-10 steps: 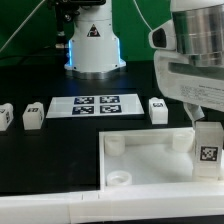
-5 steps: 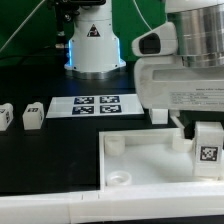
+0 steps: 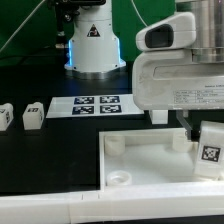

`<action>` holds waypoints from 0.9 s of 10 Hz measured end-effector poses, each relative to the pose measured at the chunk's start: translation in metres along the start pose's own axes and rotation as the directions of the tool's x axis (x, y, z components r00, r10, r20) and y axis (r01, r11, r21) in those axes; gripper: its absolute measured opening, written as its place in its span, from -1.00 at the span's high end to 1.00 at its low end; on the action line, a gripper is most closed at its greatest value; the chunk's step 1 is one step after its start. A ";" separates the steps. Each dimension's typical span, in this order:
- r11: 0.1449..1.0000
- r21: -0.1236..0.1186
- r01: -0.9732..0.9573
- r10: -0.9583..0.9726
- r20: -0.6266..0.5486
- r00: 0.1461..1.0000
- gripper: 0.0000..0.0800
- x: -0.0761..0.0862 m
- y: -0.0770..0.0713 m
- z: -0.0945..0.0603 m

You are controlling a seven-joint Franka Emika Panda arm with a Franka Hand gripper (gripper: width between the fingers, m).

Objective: Assemble one leg

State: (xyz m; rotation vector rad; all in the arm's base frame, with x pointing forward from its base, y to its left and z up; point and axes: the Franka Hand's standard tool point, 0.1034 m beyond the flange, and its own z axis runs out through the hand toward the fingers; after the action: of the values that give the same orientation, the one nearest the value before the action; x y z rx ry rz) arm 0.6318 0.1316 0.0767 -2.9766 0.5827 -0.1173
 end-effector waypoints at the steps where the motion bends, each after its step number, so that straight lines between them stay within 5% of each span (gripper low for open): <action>1: 0.999 -0.006 -0.046 0.046 0.005 0.999 0.19 0.000 0.004 0.001; 5: 0.910 -0.001 -0.414 0.414 0.017 0.910 0.22 -0.001 0.007 0.003; 7: 0.742 0.048 -0.669 0.666 0.062 0.743 0.23 0.004 0.014 0.004; 9: 0.558 0.060 -0.828 0.822 0.095 0.561 0.23 0.003 0.014 0.007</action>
Offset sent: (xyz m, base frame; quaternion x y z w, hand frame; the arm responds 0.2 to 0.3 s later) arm 0.0000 0.0000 0.0000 0.0000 0.0000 0.2667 0.9638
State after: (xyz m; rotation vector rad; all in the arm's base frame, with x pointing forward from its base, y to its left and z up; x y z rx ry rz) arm 0.6296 0.1181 0.0684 -2.2599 1.8245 0.0255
